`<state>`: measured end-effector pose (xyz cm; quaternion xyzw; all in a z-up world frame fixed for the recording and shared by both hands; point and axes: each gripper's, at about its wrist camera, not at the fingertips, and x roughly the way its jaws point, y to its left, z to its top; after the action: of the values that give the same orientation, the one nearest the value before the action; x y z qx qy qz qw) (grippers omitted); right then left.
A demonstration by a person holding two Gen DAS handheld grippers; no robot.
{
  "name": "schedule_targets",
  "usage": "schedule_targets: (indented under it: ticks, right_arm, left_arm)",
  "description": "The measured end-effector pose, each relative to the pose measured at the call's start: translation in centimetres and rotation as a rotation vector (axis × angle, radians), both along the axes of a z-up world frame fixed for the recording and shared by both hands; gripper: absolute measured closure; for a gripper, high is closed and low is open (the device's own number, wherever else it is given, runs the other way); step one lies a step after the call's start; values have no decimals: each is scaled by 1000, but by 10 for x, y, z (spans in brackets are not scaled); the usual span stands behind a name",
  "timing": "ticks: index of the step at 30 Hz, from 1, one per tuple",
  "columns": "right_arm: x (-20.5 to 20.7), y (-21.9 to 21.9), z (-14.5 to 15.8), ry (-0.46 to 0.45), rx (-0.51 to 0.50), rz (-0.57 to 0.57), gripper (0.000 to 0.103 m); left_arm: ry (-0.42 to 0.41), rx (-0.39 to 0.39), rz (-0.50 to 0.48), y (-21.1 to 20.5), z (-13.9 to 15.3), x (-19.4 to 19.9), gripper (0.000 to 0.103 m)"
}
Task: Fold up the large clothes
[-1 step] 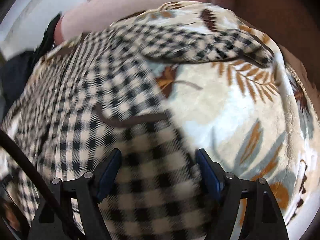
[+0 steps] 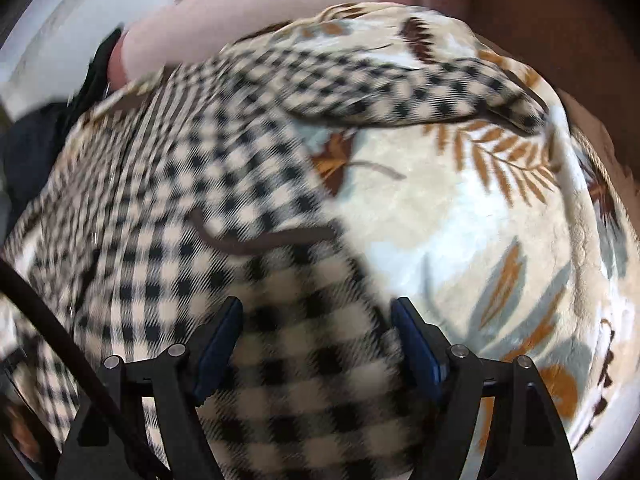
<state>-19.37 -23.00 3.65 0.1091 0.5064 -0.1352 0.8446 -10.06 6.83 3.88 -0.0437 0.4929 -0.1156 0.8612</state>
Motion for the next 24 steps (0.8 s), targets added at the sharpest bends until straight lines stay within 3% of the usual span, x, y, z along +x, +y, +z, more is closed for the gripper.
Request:
schedule_targets:
  ticks: [2,8,13,15,17,19,24]
  right_arm:
    - [-5,-7,5,-12,103,11,94]
    - [-49,-2,19,-43,296,82,96]
    - [-68,8,17,-25,182,97,95]
    - [-81,0,26,-40,162,74,90]
    - [-88,-3,39,-53,124,48,87]
    - [-91,-1,60,-74,67,35,83]
    - [-64,36,109,-182,-66,95,71]
  left_arm:
    - [-4,-14,3,8,15,-6,94]
    - [-21,41,13,29,37,-32,97]
    - [-20,76,31,54,31,-53,96]
    - [-50,59,41,71,38,-61,86]
    - [-90,53,78,87,47,-63,60]
    - [-149,52,151,107,60,-61,53]
    - [-190,27,319,151,64,-24,41]
